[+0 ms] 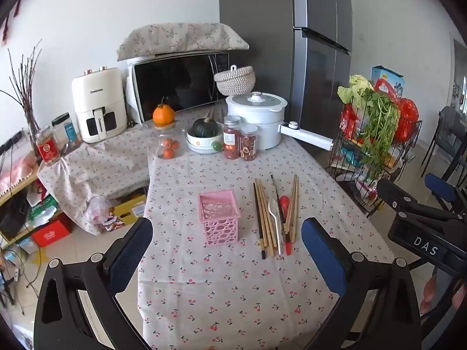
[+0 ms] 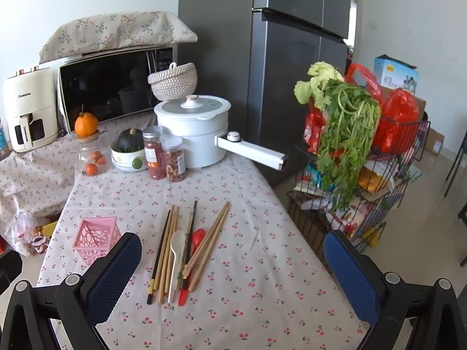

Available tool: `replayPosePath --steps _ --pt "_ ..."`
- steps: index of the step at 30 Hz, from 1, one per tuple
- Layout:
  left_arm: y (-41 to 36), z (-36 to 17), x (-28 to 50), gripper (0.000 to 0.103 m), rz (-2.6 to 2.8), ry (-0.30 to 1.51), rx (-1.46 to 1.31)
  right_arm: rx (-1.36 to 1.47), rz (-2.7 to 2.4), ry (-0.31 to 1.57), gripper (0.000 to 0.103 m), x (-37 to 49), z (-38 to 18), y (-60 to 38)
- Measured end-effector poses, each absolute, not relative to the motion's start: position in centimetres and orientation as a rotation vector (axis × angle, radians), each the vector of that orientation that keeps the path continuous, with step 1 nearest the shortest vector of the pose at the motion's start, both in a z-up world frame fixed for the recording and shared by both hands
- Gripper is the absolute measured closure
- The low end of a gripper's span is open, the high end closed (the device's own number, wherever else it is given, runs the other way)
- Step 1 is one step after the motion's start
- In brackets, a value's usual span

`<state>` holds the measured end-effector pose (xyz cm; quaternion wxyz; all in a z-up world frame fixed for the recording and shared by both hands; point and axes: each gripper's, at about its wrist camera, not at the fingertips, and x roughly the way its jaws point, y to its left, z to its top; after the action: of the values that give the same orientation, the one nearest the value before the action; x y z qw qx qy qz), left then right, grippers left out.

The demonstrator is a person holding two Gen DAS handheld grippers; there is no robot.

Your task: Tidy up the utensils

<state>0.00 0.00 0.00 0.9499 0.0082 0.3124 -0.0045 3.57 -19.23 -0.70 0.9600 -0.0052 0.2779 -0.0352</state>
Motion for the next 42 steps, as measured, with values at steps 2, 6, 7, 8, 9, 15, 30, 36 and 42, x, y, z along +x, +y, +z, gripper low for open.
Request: replayPosePath --steps 2,6,7,8,9,15,30,36,42 --pt "0.0 0.0 0.0 0.0 -0.007 0.638 0.021 -0.01 -0.071 0.565 0.001 3.6 -0.7 -19.2" --pt "-0.1 0.0 0.1 0.0 0.0 0.638 0.026 -0.011 -0.07 0.564 0.0 3.6 -0.7 -19.2" --pt "-0.1 -0.1 0.2 0.0 0.002 0.638 0.027 -0.012 -0.068 0.563 0.0 3.6 -0.7 -19.2" --pt "-0.2 -0.1 0.3 0.0 0.003 0.639 0.028 -0.012 -0.067 0.562 0.0 3.6 -0.7 -19.2" --pt "-0.2 -0.1 0.1 0.0 -0.006 0.633 0.021 -0.012 -0.069 0.563 0.0 3.6 -0.7 -19.1" --pt "-0.2 0.2 0.1 0.0 -0.006 0.635 0.018 -0.017 -0.058 0.565 0.0 3.9 -0.9 -19.3" --pt "0.8 -0.9 1.0 0.0 0.034 0.651 0.024 -0.051 -0.033 0.593 0.0 4.9 -1.8 -17.6" --pt "1.3 -1.1 1.4 0.0 0.073 0.65 0.02 -0.047 -0.03 0.596 0.0 5.2 -1.9 -17.5" --pt "1.3 -1.2 1.5 0.0 0.096 0.645 0.021 -0.048 -0.03 0.596 0.0 5.3 -1.9 -17.4"
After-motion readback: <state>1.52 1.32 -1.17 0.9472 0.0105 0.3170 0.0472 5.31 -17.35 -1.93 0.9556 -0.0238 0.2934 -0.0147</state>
